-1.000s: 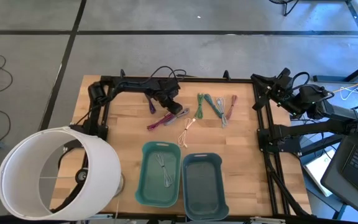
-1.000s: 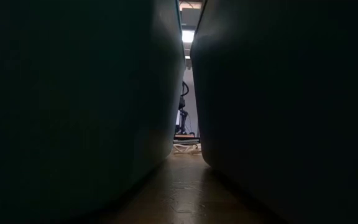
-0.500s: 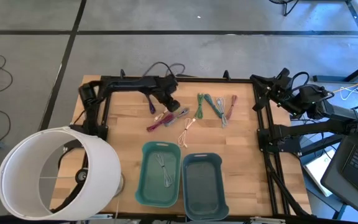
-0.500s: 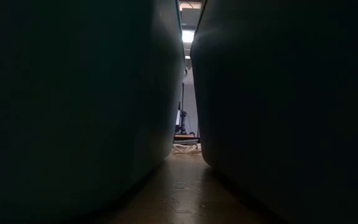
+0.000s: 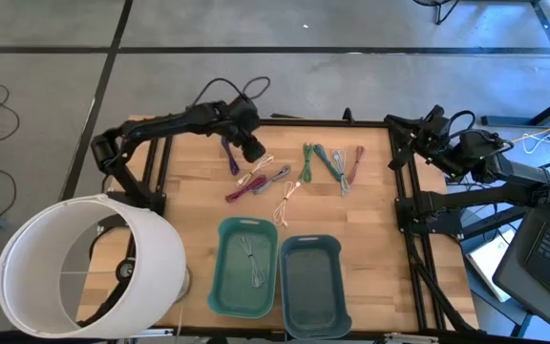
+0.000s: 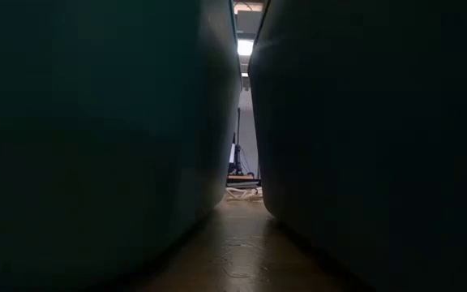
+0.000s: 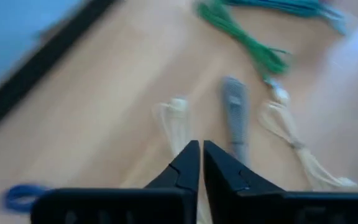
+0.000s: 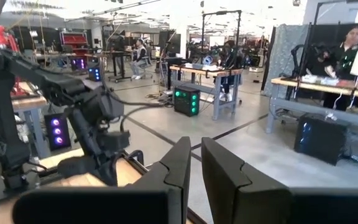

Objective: Pick & Place USB Port
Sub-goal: Put the left white charger cable into the green bin

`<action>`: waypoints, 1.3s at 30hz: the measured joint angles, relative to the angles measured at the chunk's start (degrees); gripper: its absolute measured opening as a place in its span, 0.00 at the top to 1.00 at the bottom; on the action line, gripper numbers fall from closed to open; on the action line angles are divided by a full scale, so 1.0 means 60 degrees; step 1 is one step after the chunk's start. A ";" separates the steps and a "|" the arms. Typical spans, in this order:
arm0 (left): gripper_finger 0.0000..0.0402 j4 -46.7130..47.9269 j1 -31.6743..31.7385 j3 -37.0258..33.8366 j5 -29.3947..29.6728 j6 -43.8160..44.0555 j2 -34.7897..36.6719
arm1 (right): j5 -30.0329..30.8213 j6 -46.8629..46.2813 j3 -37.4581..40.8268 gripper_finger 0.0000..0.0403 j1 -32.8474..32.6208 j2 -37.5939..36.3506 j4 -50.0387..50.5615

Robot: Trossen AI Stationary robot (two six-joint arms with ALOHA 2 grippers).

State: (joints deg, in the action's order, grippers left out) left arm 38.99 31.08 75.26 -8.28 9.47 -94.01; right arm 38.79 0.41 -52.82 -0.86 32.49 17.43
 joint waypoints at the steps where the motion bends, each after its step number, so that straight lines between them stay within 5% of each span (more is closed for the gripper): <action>1: 0.92 0.0115 -0.0064 0.0000 -0.0258 0.0007 -0.0005 | -0.0030 -0.0028 0.0000 0.89 -0.0004 0.0000 0.0033; 14: 0.47 0.0214 -0.1082 0.0004 0.0607 0.2124 -0.0998 | -0.1816 0.0464 0.0000 0.89 -0.0004 -0.0069 0.0626; 23: 0.46 0.0330 -0.1232 0.0000 0.0610 0.1822 -0.2483 | -0.2646 0.0433 0.0000 0.89 -0.0004 -0.0138 0.1040; 39: 0.46 0.0399 -0.0636 0.0000 0.1086 0.1616 -0.2500 | -0.2664 0.0211 0.0000 0.89 -0.0004 -0.0173 0.1289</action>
State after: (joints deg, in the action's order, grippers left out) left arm 41.38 27.27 75.26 -1.76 19.17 -109.01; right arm 22.81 1.67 -52.82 -0.89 31.45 25.16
